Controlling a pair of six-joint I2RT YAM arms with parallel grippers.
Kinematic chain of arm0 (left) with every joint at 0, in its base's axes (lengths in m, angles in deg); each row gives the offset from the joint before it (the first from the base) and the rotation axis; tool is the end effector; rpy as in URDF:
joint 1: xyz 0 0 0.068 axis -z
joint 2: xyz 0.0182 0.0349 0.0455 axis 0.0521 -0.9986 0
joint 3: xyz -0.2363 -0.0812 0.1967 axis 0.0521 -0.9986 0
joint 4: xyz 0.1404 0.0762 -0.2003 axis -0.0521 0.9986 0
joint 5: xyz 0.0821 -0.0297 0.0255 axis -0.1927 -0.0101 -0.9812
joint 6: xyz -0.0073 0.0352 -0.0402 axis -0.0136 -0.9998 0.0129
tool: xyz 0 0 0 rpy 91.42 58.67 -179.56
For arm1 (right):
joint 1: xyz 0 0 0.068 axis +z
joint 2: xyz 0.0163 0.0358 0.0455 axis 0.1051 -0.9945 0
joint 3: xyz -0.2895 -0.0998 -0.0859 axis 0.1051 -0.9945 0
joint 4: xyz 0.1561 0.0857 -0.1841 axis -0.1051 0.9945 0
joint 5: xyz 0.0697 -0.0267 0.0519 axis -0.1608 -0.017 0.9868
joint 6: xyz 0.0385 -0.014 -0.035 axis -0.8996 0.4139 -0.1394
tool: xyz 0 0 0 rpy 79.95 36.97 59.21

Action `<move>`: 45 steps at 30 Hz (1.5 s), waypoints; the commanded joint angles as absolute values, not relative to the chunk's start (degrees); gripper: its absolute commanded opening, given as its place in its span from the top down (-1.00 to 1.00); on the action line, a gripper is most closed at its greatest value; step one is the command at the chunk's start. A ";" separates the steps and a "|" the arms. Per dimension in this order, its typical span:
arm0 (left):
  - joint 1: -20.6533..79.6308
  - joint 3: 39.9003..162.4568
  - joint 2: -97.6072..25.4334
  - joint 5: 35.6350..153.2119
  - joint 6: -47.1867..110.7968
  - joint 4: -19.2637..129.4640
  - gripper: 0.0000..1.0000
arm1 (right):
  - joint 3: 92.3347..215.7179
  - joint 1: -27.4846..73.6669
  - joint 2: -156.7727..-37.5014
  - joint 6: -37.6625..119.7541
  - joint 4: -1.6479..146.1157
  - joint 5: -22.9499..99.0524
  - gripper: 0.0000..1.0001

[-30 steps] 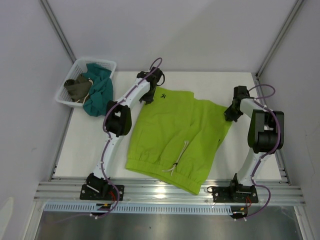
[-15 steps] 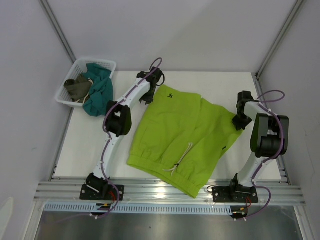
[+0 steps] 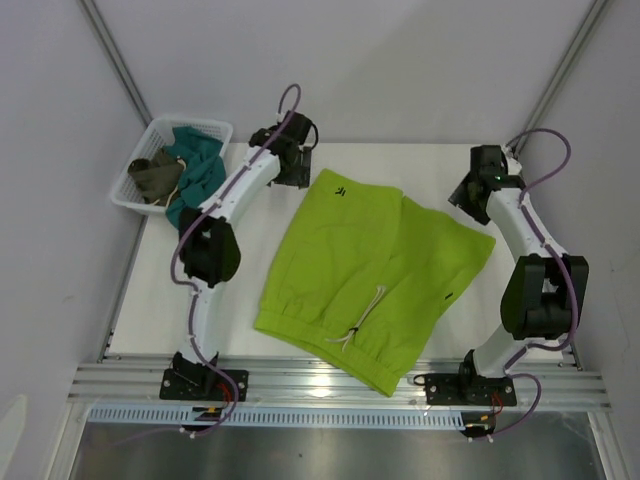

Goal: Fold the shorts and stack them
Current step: Flatten the shorts out

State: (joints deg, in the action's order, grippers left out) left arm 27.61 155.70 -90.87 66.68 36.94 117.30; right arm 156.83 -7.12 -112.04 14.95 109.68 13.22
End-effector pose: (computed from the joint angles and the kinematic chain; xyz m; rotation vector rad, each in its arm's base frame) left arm 0.4693 -0.2021 0.2996 0.0743 2.5885 0.2014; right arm 0.3593 -0.0173 0.3183 0.8368 2.3396 -0.1500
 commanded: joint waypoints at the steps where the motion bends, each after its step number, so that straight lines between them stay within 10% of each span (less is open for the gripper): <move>1: 27.33 151.65 -76.39 68.67 43.41 115.30 -0.59 | 158.55 -1.74 -108.52 17.28 108.64 18.18 -0.26; 22: 39.46 83.86 -15.10 79.83 73.22 117.22 -0.69 | 166.89 17.43 -127.05 19.30 98.00 39.46 -0.15; 40: 49.83 73.39 -34.33 81.77 73.58 100.10 -0.52 | 177.87 17.17 -144.98 19.73 94.92 39.29 -0.03; 45: 49.92 75.94 -40.48 81.33 72.61 97.81 0.00 | 180.78 16.82 -148.15 19.74 96.69 39.02 0.03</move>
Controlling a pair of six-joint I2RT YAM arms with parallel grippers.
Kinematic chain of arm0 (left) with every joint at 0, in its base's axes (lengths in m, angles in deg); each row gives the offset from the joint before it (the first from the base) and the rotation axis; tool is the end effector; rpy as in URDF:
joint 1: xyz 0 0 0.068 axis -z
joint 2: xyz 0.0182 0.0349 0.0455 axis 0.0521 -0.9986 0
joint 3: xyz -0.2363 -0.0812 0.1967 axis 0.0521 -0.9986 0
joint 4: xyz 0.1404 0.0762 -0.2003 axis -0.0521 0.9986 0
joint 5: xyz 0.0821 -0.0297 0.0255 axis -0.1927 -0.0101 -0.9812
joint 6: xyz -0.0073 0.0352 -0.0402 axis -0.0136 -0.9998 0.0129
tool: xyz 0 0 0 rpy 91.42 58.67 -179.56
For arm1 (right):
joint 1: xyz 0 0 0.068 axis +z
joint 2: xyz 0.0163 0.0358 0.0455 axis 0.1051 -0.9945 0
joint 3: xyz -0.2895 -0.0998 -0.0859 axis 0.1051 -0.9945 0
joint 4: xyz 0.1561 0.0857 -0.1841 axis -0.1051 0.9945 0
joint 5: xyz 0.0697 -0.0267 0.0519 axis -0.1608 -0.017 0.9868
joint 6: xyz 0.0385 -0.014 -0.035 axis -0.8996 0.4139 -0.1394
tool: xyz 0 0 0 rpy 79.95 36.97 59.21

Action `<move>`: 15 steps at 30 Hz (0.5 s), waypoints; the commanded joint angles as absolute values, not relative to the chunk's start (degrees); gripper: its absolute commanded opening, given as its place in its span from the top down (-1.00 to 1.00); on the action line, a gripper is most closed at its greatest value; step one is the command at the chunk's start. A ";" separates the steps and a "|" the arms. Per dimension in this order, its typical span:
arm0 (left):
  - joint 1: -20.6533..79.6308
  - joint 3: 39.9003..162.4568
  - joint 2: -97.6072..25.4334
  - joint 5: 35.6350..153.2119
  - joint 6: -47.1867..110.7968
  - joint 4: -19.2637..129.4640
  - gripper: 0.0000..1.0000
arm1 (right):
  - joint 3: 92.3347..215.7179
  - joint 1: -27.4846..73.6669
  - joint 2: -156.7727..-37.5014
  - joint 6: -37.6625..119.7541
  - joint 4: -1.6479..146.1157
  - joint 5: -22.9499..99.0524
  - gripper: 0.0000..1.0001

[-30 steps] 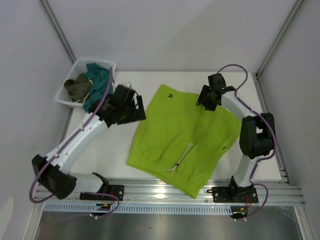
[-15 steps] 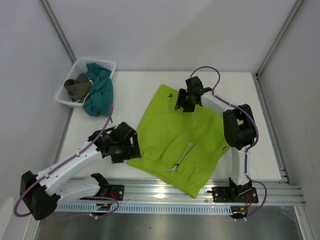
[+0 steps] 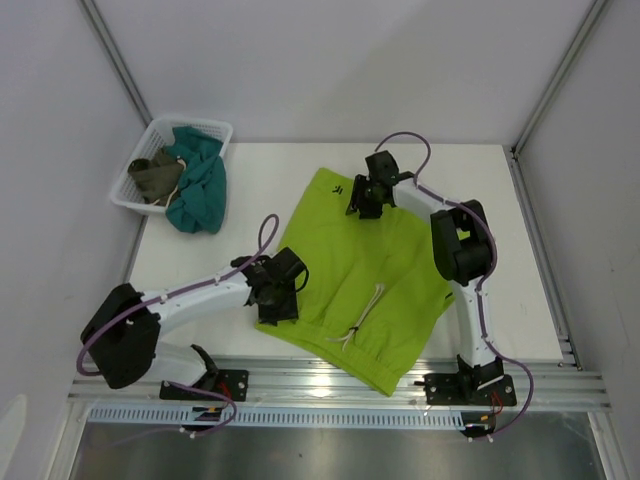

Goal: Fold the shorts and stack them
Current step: Flatten the shorts out

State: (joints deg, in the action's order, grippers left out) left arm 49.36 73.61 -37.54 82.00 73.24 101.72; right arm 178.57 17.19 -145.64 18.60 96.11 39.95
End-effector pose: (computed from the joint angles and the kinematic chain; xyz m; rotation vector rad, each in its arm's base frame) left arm 0.1460 -0.1495 0.2322 -0.1823 2.9255 -0.1901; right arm 0.4756 0.2105 0.1995 0.0660 2.5902 0.5674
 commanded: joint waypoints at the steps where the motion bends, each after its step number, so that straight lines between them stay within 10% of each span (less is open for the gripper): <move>1: 49.92 76.29 -41.27 81.24 72.61 97.72 0.23 | 181.05 16.82 -148.33 19.74 96.69 38.94 0.03; 15: 45.98 77.00 -56.66 83.44 70.15 96.14 0.28 | 181.40 12.69 -151.06 17.36 98.97 35.86 0.07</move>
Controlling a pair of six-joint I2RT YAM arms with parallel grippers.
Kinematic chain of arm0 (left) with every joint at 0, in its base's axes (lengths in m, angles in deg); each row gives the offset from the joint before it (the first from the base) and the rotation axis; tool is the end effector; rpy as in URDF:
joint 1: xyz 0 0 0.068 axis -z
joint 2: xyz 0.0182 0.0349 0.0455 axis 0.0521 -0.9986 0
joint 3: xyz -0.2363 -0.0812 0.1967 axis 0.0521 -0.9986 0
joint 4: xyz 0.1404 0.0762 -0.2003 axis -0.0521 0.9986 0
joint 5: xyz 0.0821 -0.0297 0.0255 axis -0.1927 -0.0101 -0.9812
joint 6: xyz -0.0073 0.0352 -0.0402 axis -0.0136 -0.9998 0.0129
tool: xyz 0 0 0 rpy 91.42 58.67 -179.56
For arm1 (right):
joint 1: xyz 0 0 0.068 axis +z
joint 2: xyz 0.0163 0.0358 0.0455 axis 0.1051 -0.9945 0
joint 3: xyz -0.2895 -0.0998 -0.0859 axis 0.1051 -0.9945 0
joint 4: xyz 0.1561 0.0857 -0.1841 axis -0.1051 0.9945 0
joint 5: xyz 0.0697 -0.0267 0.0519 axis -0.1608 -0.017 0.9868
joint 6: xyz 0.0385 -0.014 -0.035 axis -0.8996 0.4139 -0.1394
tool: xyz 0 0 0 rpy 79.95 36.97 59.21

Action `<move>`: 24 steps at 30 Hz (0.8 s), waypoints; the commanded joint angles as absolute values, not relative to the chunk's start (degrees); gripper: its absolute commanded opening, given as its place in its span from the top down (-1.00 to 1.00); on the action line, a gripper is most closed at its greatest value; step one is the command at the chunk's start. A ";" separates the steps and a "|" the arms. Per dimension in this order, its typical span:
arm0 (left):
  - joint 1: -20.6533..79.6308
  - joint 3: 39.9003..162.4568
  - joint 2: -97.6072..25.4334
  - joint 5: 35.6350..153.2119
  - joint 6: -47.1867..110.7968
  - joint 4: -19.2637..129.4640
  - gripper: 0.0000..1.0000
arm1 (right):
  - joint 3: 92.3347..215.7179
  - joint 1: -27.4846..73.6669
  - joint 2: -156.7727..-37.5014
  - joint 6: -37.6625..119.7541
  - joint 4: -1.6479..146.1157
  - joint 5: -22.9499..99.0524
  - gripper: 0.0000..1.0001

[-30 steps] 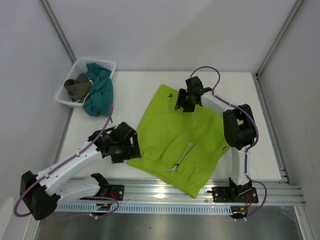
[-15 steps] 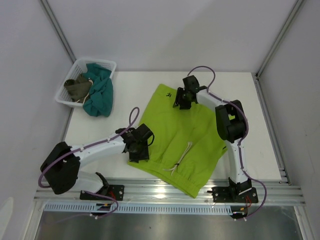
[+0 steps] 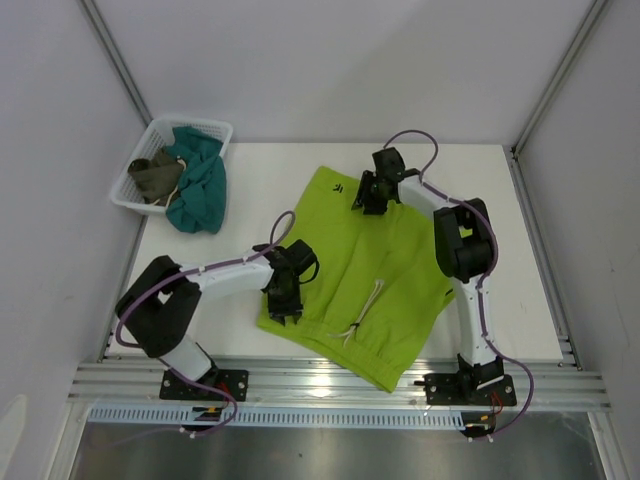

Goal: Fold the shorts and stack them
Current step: Flatten the shorts out

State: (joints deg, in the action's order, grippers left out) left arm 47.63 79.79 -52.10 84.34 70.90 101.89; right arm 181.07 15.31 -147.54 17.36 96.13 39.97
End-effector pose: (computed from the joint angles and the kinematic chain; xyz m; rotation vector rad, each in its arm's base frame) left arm 0.1839 -0.1801 0.2043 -0.1633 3.0582 -0.0595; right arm 0.4909 0.1982 0.1959 0.1346 2.5759 0.5679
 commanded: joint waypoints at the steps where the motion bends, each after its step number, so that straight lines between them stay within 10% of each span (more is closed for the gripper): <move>1: 45.53 77.35 -56.66 83.44 69.19 96.31 0.27 | 181.23 12.16 -151.14 17.28 98.97 35.69 0.07; 24: 31.65 112.66 -73.87 75.52 52.13 113.10 0.32 | 176.13 2.31 -146.58 18.95 98.80 35.16 0.10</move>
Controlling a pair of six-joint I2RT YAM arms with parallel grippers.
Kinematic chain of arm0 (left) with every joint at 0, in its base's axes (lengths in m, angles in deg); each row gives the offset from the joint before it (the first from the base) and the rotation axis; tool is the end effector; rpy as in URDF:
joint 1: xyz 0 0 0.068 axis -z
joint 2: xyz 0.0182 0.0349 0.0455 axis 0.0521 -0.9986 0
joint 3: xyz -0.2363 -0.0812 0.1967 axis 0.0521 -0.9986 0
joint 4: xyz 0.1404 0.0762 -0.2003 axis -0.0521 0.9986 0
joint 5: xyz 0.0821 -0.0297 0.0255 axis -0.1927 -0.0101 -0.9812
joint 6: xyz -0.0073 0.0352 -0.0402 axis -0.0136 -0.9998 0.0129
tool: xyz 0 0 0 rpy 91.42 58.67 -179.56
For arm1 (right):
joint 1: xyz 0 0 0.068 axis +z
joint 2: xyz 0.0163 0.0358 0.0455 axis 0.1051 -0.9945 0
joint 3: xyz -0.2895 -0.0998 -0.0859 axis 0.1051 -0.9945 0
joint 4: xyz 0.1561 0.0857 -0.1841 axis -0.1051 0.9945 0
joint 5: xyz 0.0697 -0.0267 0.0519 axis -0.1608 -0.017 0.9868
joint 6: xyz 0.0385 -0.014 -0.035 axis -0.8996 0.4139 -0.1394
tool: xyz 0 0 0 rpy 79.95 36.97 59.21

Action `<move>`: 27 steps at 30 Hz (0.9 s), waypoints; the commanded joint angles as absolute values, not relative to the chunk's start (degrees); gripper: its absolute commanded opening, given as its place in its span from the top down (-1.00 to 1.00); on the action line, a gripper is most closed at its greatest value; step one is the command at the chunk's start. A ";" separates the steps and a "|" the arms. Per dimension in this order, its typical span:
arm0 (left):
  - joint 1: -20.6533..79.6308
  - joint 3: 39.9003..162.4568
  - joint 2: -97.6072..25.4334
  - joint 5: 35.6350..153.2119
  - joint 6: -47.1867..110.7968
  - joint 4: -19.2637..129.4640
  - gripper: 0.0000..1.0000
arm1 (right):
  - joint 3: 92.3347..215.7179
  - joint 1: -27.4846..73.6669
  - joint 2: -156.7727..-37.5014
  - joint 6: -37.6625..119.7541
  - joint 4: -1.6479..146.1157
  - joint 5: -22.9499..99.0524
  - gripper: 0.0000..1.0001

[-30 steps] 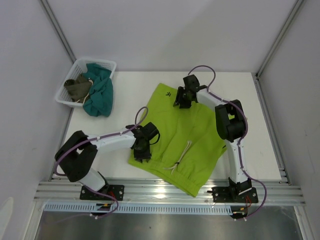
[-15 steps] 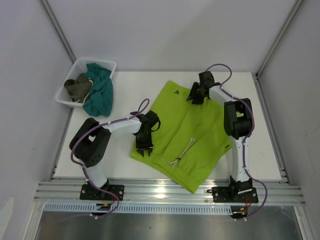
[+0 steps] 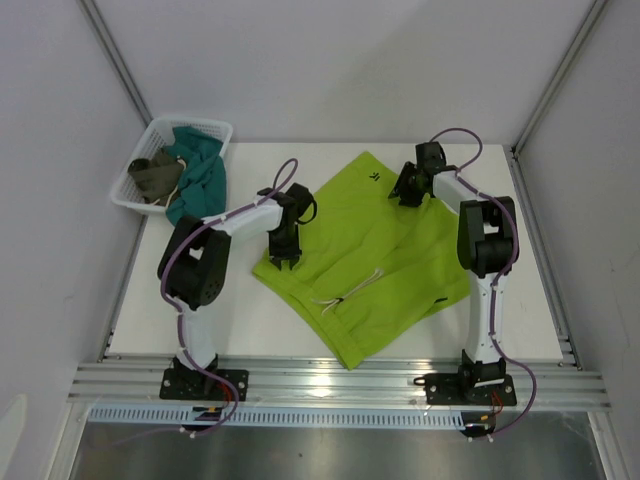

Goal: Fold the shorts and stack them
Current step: Flatten the shorts out

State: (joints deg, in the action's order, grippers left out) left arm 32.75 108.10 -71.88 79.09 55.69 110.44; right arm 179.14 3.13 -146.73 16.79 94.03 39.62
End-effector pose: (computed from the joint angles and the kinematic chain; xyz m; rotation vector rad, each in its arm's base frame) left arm 0.3284 -0.1828 0.2176 -0.1572 3.0013 0.0907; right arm 0.5187 0.0895 0.1953 0.4132 2.5014 0.4892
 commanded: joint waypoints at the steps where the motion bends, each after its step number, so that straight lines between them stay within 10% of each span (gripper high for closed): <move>1: 31.03 113.12 -74.14 75.70 51.87 113.19 0.32 | 175.43 2.31 -145.88 19.03 98.45 34.81 0.10; 27: 26.11 125.12 -78.25 78.26 47.91 115.55 0.29 | 148.10 3.81 -125.66 15.25 93.88 24.35 0.11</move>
